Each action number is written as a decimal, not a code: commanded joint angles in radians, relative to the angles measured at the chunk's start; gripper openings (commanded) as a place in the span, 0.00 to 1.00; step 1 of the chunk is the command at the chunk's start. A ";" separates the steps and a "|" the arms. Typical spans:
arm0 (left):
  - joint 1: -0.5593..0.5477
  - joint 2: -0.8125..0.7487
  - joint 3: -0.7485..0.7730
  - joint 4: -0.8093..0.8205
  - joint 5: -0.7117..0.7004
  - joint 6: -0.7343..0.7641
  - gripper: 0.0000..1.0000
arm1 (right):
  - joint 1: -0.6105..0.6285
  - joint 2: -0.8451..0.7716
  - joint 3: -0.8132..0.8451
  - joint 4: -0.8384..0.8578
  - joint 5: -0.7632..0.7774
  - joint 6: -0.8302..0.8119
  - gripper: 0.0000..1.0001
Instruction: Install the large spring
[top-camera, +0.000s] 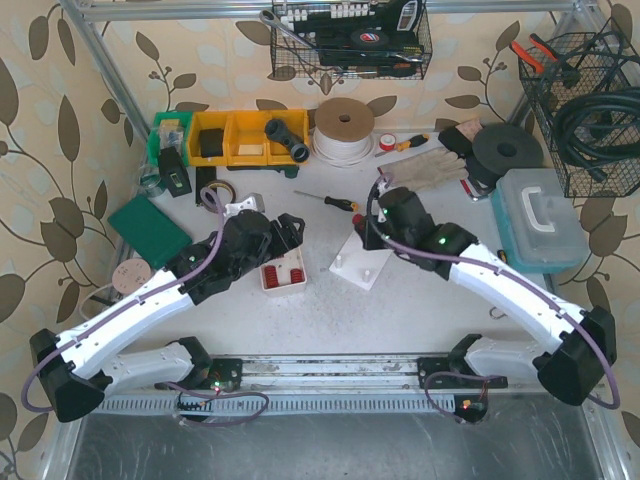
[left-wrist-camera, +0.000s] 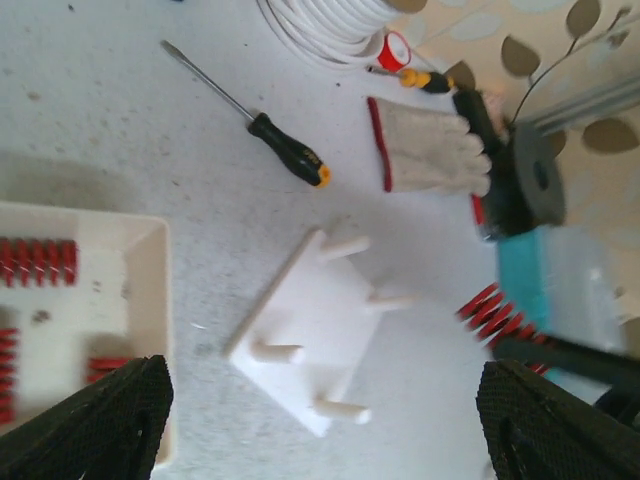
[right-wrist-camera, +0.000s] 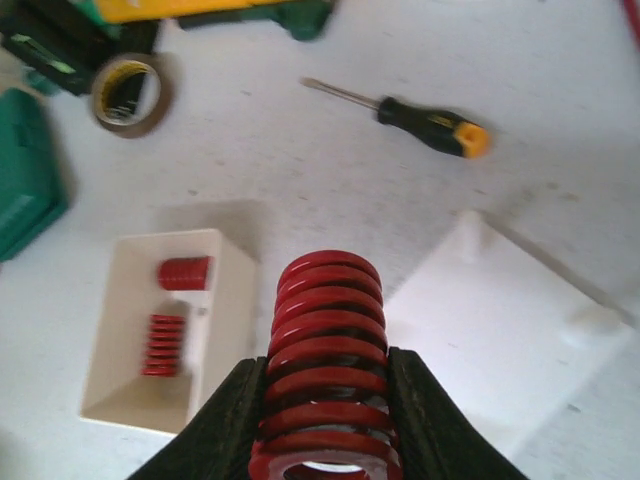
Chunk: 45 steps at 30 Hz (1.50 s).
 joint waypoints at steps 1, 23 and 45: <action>-0.005 -0.007 -0.013 -0.072 -0.044 0.379 0.86 | -0.134 0.042 0.058 -0.272 -0.155 -0.109 0.00; -0.004 -0.290 -0.421 0.309 -0.112 0.461 0.91 | -0.228 0.476 0.612 -0.598 -0.129 -0.453 0.00; 0.001 -0.200 -0.334 0.358 -0.114 0.655 0.96 | -0.291 0.662 0.797 -0.686 -0.227 -0.485 0.00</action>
